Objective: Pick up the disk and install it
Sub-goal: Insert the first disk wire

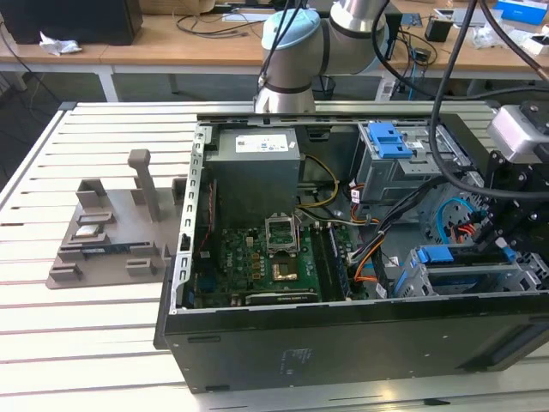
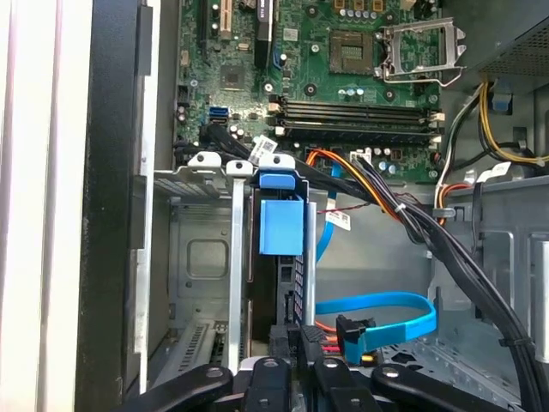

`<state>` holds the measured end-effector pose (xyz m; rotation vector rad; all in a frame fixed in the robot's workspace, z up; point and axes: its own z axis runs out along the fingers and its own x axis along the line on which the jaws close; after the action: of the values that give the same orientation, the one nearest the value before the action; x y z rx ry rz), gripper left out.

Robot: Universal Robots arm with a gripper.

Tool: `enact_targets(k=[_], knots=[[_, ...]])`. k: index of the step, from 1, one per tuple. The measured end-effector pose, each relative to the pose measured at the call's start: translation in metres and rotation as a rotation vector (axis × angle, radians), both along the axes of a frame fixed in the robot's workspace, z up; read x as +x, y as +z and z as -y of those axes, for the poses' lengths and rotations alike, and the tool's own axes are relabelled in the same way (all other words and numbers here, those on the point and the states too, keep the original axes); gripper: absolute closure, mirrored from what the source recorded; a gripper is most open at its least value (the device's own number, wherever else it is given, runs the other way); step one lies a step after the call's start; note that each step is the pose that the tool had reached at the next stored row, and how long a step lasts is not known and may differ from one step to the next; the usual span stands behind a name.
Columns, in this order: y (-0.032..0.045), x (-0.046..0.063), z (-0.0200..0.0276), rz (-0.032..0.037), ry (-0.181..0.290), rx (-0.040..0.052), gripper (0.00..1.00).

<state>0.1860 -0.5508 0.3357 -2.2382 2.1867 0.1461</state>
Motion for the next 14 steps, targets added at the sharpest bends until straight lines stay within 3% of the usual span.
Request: enact_targets(k=[1,3,6,7,14], knots=[[0.0002,0.000,0.0000,0.0001,0.000,-0.0005,0.76],[0.0047,0.000,0.0000,0.0001,0.000,-0.0013,0.76],[0.0214,0.000,-0.0008,0.0002,0.000,-0.0016,0.78],[0.0282,0.000,-0.0011,0.0002,0.000,-0.0013,0.90],[0.0564,0.000,-0.0015,0.0001,0.000,-0.0013,0.89]])
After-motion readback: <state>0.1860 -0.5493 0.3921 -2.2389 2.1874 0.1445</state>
